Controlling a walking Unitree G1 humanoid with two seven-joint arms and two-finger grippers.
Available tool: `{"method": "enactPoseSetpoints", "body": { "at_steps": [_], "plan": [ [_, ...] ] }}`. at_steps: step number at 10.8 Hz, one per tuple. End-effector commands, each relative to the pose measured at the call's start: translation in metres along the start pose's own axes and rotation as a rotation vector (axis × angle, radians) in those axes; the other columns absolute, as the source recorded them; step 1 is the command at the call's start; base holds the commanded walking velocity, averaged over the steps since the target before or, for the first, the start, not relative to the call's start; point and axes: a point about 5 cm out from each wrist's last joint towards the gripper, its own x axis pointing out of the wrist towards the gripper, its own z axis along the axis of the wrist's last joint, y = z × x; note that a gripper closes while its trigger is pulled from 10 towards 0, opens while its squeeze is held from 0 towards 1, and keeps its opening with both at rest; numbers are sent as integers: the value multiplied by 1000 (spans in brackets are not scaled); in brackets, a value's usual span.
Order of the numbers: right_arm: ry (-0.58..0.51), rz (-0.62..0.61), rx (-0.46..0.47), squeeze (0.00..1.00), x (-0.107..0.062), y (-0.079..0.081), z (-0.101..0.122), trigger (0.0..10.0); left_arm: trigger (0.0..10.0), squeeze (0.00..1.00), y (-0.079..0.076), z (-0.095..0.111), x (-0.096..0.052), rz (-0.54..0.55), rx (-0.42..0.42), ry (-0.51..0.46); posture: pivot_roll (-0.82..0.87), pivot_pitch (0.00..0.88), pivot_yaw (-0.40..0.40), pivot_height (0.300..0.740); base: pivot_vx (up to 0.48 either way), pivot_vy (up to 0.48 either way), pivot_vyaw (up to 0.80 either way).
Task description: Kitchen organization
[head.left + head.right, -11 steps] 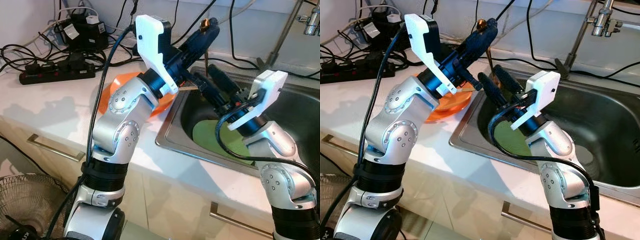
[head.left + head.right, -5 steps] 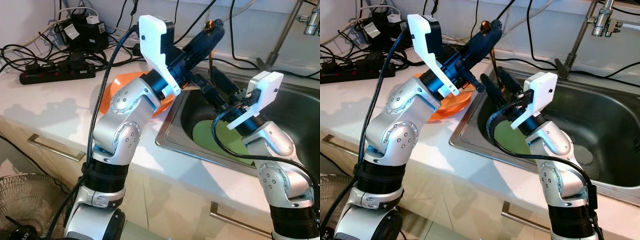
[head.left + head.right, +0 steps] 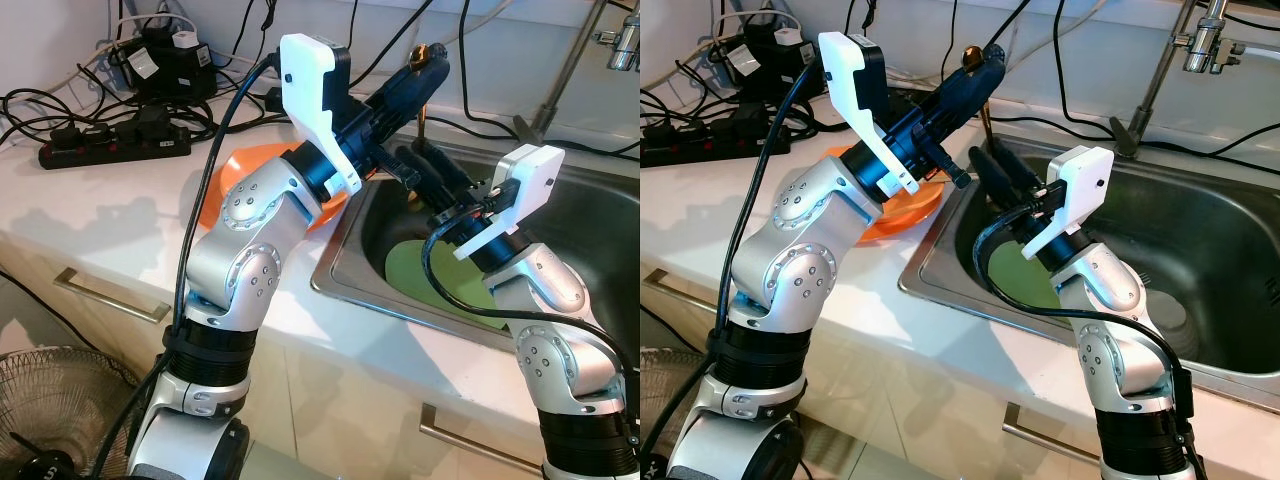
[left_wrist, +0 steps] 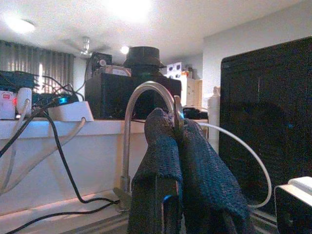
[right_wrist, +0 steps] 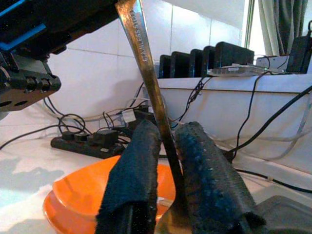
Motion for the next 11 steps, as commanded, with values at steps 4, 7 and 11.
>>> {"method": "enactPoseSetpoints", "body": {
  "at_steps": [4, 7, 11],
  "plan": [
    [-3, 14, -20, 0, 4, 2, 1, 0, 10000, 443, -4, 5, 1, -21, 8, -21, 175, 27, 22, 740, 0, 0, 0],
    [-4, -6, -28, 0, 4, 0, 1, 0, 10000, 1000, -5, 3, 0, -28, -4, -14, 176, 27, 22, 740, 0, 0, 0],
    [-1, -94, -76, 0, 3, -17, 3, 0, 10000, 1000, -4, 5, 0, -16, 0, -24, 175, 27, 20, 740, 0, 0, 0]
  ]
}}
